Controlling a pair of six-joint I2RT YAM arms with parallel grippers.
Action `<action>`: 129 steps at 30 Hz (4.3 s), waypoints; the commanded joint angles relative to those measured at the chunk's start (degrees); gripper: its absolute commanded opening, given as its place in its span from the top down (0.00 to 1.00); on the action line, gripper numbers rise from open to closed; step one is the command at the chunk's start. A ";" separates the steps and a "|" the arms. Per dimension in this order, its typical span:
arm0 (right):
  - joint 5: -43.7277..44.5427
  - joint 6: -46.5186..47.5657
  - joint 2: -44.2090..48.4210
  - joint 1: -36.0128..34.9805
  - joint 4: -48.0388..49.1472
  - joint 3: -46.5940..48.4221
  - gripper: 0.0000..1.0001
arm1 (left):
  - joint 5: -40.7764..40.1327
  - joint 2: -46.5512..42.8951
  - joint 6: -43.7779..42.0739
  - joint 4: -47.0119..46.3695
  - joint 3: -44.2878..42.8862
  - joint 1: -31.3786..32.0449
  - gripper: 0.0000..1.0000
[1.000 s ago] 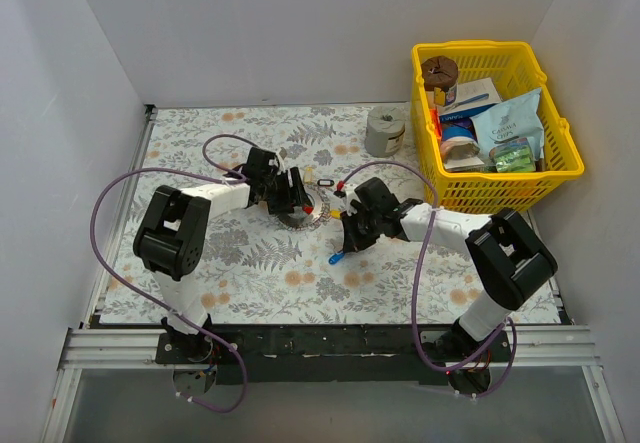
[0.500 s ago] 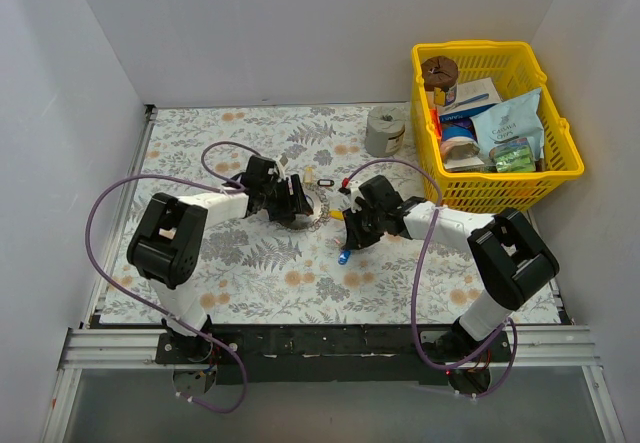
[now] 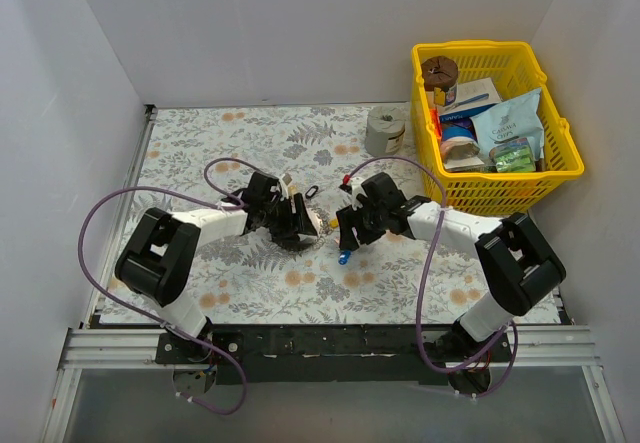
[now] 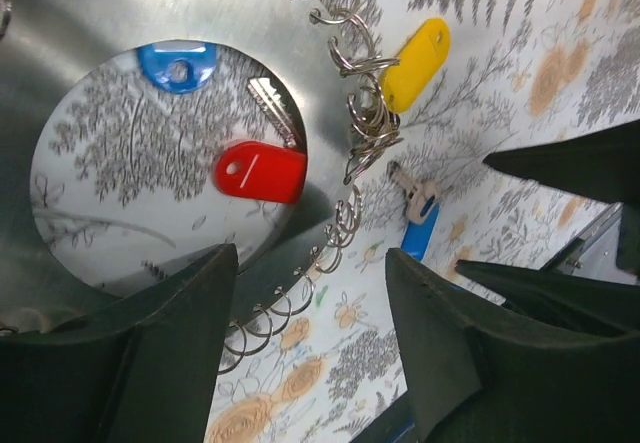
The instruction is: Put the keys on the keyring
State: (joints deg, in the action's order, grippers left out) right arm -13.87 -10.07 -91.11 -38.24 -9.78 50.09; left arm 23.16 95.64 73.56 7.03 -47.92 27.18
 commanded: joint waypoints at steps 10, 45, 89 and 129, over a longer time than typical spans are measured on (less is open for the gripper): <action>-2.13 2.33 4.98 0.18 3.36 3.26 0.18 | -6.71 -9.42 -2.10 10.19 -5.85 0.24 0.32; -6.07 -2.85 -5.48 1.23 6.97 14.50 0.22 | 11.13 -17.68 -4.74 6.33 0.20 -22.00 0.26; -15.58 -2.68 -21.39 1.50 2.66 21.72 0.40 | -22.45 0.25 -4.21 18.99 -5.69 -3.01 0.37; -7.32 -1.36 -4.42 -1.23 5.39 17.59 0.39 | -26.42 -6.06 -11.07 16.10 -14.93 -2.92 0.28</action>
State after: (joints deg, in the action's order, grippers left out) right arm -25.28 -14.31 -96.86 -40.73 -4.16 67.68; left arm -6.42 96.23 63.42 26.44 -64.73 24.18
